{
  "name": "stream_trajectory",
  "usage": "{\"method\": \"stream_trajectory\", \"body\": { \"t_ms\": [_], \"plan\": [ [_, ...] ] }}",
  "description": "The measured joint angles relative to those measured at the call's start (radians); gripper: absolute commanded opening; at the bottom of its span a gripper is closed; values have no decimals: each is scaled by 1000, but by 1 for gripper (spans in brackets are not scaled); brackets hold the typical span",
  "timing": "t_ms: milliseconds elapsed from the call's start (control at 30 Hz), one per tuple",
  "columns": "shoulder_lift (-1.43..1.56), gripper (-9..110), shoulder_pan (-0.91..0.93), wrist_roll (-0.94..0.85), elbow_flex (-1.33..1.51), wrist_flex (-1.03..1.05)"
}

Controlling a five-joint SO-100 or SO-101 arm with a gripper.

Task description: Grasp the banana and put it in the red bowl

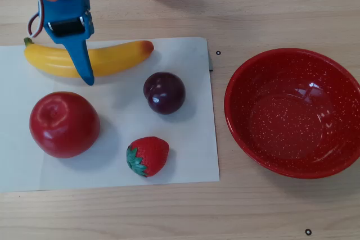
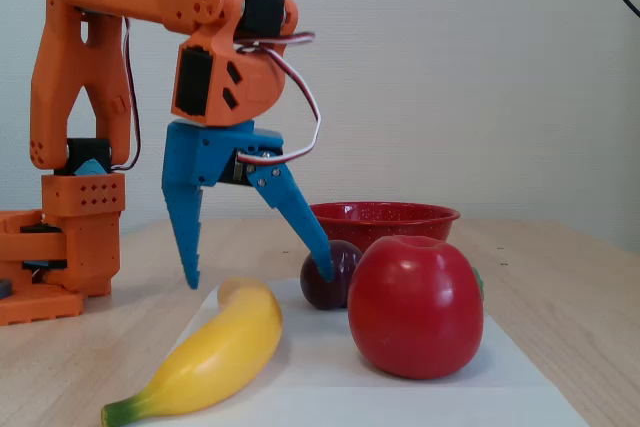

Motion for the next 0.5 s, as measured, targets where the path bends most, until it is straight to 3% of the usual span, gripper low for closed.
{"method": "stream_trajectory", "body": {
  "t_ms": [200, 500],
  "plan": [
    [-17, 68, 0, 41, 43, -48],
    [-49, 68, -32, 101, 140, -225]
  ]
}}
